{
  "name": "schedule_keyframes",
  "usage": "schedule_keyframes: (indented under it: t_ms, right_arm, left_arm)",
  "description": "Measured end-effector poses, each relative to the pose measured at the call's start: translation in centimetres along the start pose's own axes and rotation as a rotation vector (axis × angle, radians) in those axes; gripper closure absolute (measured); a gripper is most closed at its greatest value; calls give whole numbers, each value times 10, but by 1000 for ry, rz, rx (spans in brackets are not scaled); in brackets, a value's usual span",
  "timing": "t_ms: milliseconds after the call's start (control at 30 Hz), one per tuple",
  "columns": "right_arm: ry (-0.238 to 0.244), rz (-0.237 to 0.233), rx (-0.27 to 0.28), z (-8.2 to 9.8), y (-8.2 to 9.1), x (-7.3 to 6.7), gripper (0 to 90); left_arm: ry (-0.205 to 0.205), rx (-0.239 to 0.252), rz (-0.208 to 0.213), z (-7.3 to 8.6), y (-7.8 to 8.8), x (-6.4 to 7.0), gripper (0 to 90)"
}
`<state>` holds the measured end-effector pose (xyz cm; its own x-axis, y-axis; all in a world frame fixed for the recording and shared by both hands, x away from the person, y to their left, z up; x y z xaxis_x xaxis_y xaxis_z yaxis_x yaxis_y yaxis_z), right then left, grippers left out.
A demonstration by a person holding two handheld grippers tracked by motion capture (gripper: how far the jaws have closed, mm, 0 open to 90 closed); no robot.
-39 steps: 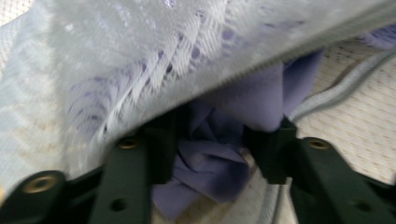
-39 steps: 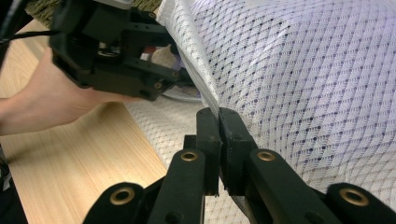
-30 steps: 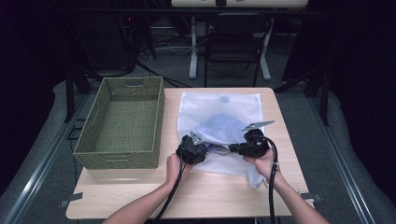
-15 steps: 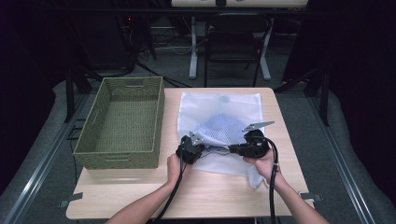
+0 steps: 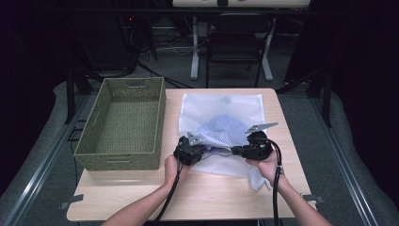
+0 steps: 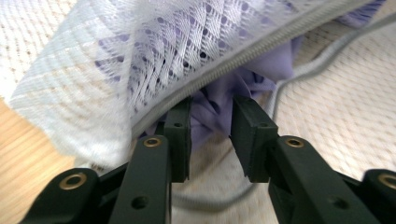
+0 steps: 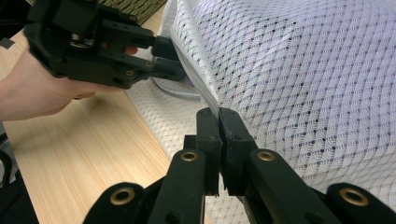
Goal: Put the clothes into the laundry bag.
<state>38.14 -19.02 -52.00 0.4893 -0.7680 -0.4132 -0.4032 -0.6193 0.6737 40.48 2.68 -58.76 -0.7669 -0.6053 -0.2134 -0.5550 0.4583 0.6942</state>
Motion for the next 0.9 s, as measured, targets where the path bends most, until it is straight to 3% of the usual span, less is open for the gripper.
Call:
schedule_keyframes:
  t_ms: [200,400,500,667,767,900]
  right_arm:
    - [-2,0,1,0,1,0,876]
    - [0,1,6,-1,2,0,877]
    - [0,2,7,-1,3,0,876]
    - [1,1,6,-1,3,0,877]
    - [3,1,7,-1,3,0,877]
    - [-2,0,6,-1,3,1,877]
  left_arm:
    - [-36,13,16,2,20,4,551]
    - [-63,29,-21,4,38,1,500]
    - [-81,7,-60,5,33,-3,494]
    - [-102,-58,-91,7,11,-11,516]
    - [-96,-77,-130,7,1,-15,523]
    - [-92,-68,-137,6,-4,-18,532]
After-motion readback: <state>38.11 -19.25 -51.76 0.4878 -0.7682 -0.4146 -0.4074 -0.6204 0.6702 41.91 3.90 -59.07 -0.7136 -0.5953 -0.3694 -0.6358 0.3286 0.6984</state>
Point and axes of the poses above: each handheld gripper's, and its own axes: y roughly backward along the jaws, z roughly out of its underside, x roughly to its right, the point moved 4 cm from there along -y, roughly forward along the jaws, and after that the axes turned 14 degrees about -y, right-handed, at the moved point
